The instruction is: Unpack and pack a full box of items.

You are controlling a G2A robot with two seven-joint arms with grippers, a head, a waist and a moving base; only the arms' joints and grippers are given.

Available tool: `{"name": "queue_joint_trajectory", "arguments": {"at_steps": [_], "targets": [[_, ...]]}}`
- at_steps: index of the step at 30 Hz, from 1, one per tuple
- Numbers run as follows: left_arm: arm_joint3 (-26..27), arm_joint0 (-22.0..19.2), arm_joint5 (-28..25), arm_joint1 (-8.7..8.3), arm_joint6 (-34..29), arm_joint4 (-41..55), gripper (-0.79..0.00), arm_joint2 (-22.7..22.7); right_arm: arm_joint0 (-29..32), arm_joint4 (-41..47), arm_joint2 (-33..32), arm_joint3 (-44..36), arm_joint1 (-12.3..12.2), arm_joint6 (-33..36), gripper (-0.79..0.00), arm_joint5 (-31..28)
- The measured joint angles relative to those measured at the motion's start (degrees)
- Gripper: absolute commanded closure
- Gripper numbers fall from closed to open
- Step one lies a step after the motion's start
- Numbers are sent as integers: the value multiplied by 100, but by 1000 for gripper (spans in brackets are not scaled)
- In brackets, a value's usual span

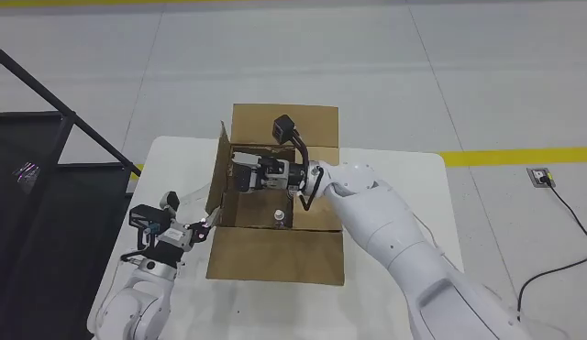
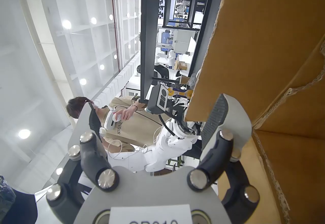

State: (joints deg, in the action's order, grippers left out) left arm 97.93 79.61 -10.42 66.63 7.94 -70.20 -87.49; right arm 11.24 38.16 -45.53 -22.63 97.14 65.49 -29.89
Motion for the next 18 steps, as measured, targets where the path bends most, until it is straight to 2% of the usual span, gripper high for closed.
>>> {"name": "queue_joint_trajectory", "arguments": {"at_steps": [6,10,18], "targets": [[83,276,110,-16,110,249,-785,-422,-6,-260,-143,-55,-114,134,-785,-534],[-69,355,188,-27,20,308,-785,-644,86,-590,-233,-361,-270,138,-785,-765],[-573,299,182,-28,-170,227,-785,-677,966,-1672,-672,-2137,-911,-108,-785,-999]]}}
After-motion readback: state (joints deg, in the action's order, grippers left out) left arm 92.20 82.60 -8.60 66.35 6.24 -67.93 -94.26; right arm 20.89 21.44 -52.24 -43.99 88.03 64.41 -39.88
